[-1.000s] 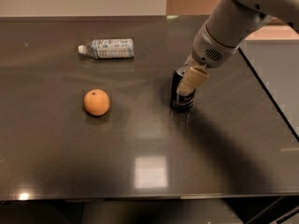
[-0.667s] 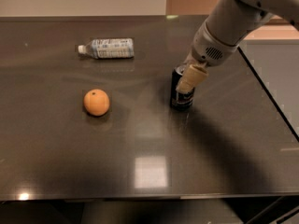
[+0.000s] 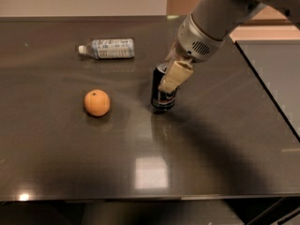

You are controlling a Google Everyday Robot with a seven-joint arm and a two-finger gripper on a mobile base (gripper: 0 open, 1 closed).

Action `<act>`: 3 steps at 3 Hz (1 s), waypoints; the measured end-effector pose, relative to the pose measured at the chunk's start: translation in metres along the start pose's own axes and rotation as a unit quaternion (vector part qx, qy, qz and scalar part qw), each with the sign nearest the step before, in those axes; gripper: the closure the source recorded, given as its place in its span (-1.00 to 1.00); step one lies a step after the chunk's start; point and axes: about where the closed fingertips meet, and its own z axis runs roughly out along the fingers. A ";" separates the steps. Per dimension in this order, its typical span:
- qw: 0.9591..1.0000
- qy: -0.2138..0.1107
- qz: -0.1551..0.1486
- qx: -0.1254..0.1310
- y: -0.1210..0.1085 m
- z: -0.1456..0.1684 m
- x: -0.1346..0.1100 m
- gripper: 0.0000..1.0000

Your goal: Move pepsi can near orange

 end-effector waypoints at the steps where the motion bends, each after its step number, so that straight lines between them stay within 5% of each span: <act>1: 0.999 -0.015 -0.030 -0.016 0.016 0.007 -0.025 1.00; 3: 0.996 -0.019 -0.072 -0.041 0.041 0.033 -0.058 1.00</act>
Offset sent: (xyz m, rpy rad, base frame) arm -0.0318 0.0803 -0.0113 0.0264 0.0124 0.1942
